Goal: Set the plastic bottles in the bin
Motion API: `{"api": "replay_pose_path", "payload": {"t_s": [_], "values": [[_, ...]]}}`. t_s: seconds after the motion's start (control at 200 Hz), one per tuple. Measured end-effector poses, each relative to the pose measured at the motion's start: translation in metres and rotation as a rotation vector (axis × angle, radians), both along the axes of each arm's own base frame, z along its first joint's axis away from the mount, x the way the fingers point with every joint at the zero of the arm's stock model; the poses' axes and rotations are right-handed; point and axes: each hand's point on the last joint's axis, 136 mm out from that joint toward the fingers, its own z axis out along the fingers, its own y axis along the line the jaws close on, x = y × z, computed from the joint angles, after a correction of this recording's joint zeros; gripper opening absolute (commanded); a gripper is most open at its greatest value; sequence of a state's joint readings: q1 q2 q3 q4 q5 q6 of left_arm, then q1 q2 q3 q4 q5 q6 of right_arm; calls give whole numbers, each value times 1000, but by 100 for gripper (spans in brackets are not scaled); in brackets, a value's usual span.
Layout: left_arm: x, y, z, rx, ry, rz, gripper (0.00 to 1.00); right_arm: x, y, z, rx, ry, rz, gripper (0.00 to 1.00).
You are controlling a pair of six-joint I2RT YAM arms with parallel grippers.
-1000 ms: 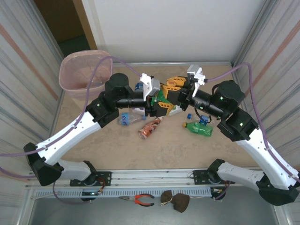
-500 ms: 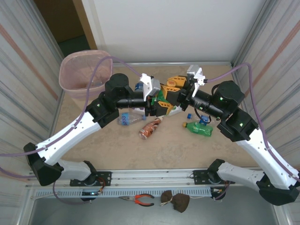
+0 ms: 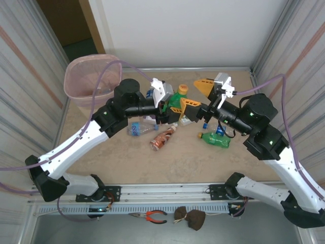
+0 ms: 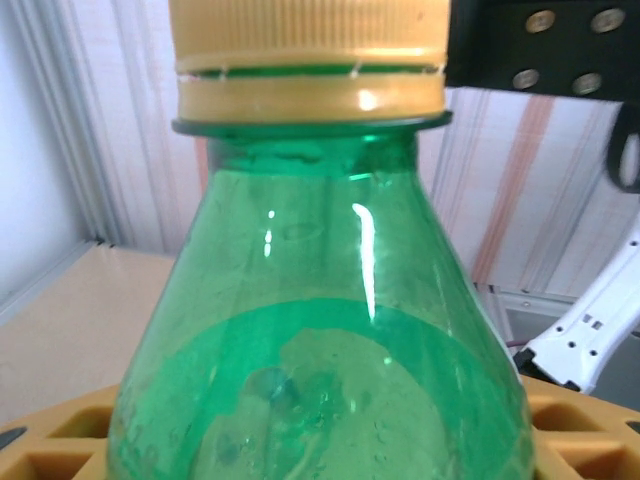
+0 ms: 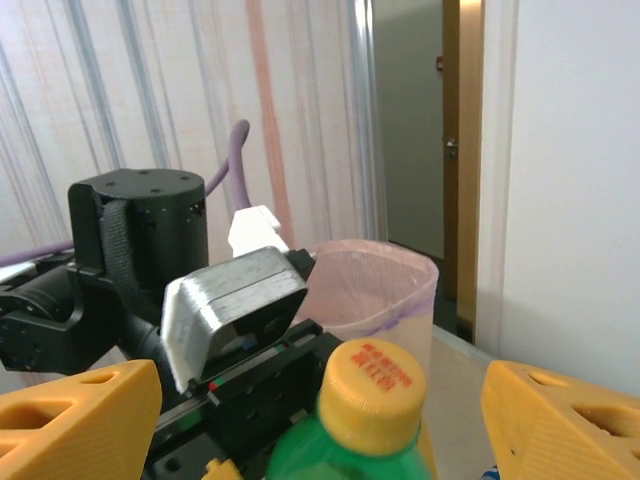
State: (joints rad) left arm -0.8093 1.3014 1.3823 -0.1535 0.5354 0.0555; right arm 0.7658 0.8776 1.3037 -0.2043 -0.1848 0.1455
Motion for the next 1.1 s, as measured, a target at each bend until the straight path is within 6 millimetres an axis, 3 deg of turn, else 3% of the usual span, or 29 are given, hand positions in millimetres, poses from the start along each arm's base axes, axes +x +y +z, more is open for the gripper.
{"api": "replay_pose_path", "payload": {"t_s": [0.155,0.291,0.656,0.902,1.097], "values": [[32,27,8,28,13,138,51,0,-9,0,-1,-2,-42,84],[65,64,17,57,35,291,52,6,-14,-4,-21,4,-85,84],[140,222,31,137,147,783,52,20,-16,-24,-75,60,-152,84],[182,307,-14,283,275,1031,52,25,-15,-31,-96,79,-163,84],[209,341,-64,475,331,1146,52,29,-10,-36,-109,91,-163,84]]}}
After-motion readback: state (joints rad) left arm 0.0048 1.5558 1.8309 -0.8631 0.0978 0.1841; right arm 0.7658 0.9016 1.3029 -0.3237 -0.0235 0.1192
